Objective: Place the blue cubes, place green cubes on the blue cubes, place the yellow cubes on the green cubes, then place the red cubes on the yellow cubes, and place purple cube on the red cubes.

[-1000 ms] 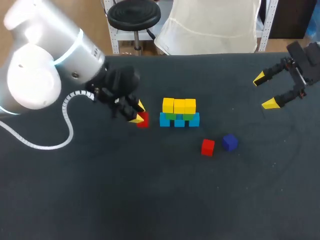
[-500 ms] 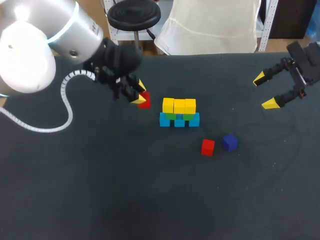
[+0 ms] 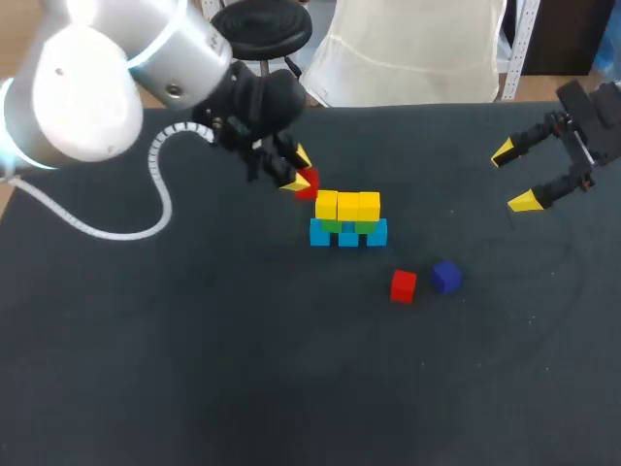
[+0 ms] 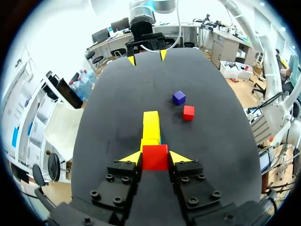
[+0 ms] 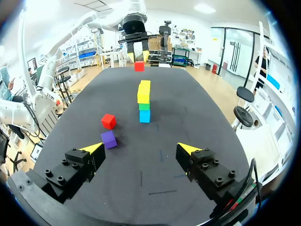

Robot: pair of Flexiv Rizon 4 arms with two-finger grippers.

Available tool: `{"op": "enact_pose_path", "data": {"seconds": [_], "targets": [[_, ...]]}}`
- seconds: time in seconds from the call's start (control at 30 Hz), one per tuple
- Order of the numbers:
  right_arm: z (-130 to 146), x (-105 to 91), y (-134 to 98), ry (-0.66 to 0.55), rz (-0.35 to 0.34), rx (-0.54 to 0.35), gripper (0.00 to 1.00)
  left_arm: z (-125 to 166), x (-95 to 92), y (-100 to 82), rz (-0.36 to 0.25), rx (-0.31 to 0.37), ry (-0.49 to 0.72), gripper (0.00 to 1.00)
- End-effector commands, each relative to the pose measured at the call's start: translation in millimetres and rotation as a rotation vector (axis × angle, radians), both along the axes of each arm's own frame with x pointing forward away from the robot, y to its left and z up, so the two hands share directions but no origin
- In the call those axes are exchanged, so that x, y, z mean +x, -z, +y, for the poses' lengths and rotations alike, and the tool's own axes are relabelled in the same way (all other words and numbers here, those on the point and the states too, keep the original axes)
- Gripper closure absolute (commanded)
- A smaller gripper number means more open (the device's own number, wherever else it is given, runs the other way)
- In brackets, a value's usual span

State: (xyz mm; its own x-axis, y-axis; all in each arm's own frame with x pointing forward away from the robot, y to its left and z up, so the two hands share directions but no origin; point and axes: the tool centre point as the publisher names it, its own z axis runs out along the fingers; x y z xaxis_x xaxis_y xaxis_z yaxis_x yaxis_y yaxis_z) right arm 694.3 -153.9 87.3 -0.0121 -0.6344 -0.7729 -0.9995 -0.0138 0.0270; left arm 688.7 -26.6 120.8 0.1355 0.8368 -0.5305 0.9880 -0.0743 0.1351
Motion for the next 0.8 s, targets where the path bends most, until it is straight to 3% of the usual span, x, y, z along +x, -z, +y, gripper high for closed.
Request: {"op": "enact_pose_path", "data": {"seconds": [0.03,0.27,0.8], "targets": [[0,0.8,0,-0.002,0.0,0.001,0.0,-20,14.9,9.4,0.016,0.006,0.029,1.0],[0,0.8,0,-0.002,0.0,0.001,0.0,-35,19.4,16.5,0.012,-0.019,0.039,1.0],[0,0.8,0,-0.002,0.0,0.001,0.0,-38,17.0,21.8,0.009,-0.002,0.051,1.0]]}}
